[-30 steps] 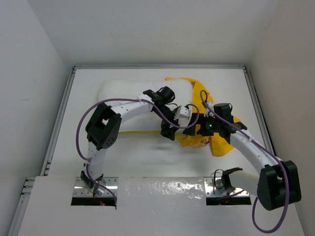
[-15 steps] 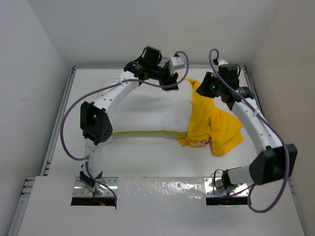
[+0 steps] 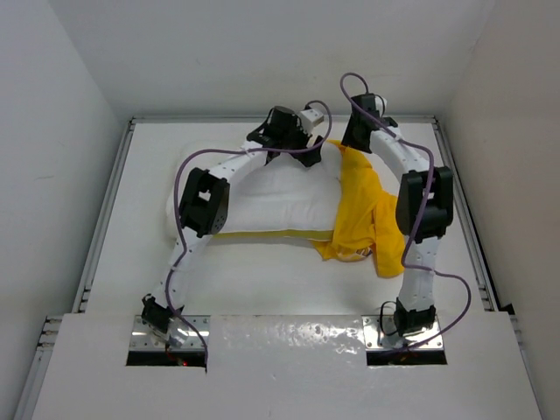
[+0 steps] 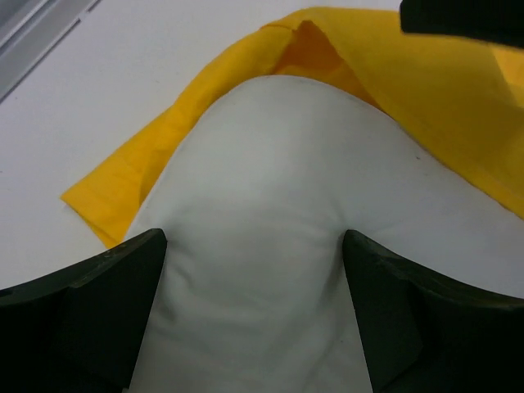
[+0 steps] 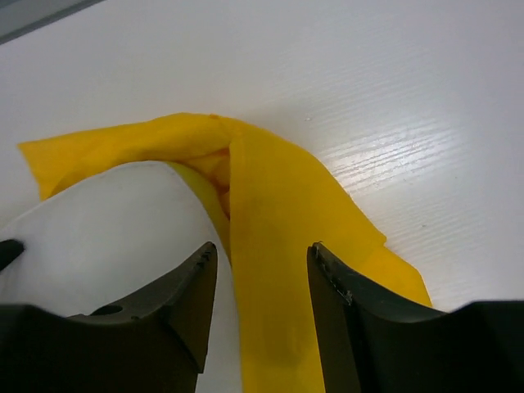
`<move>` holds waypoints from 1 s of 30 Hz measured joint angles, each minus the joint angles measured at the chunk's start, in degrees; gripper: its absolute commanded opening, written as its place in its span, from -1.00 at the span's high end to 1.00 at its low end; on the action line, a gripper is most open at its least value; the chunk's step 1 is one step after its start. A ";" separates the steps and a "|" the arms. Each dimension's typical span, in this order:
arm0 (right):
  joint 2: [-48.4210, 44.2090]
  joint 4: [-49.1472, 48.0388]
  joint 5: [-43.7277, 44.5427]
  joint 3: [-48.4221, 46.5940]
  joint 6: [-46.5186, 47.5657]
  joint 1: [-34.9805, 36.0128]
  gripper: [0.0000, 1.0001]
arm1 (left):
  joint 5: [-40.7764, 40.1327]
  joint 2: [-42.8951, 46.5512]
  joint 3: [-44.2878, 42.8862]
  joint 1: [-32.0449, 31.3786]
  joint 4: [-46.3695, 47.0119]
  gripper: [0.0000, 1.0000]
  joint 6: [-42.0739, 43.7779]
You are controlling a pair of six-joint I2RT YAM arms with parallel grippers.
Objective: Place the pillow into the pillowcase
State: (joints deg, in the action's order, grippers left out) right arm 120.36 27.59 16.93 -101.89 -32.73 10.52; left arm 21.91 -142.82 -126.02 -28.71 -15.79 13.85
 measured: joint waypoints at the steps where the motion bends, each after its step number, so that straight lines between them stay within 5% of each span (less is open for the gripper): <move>1: 1.42 -0.02 0.83 -0.52 -0.55 0.00 0.05 | 0.13 -0.66 0.00 0.28 1.03 -0.74 -0.33; 6: 6.88 -0.09 2.62 -2.49 -3.02 -0.02 0.00 | 2.64 -0.87 -0.55 0.70 3.89 -0.71 0.50; 12: 11.21 -1.79 0.31 -3.34 -4.87 -0.26 0.00 | 8.63 -3.74 -3.10 1.14 0.46 -0.34 4.31; 15: 12.48 -2.54 -0.46 -3.34 -5.62 -0.26 0.41 | 10.47 -4.57 -3.04 1.20 -0.13 0.06 5.11; 16: 12.74 -2.78 -0.63 -3.39 -5.81 -0.28 0.60 | 10.99 -4.57 -3.04 1.31 -0.26 0.50 5.18; 17: 13.09 -2.95 -0.92 -3.54 -5.90 -0.28 1.00 | 11.54 -4.57 -3.04 1.38 -0.37 0.78 4.81; 18: 13.46 -3.02 -1.18 -3.82 -5.60 -0.28 1.00 | 12.20 -4.57 -3.02 1.42 -0.35 1.00 4.50; 25: 13.57 -3.23 -2.12 -4.13 -1.25 0.81 1.00 | 16.52 -3.45 0.83 2.03 3.50 1.00 2.71; 30: 10.16 -0.44 -1.51 -3.93 5.81 4.55 1.00 | 17.20 -2.25 -0.33 0.72 -3.76 1.00 8.55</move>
State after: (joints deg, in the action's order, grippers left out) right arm 130.52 27.16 15.42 -105.82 -26.92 15.07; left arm 39.11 -145.08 -126.34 -27.99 -19.55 22.39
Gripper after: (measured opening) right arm 0.002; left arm 0.040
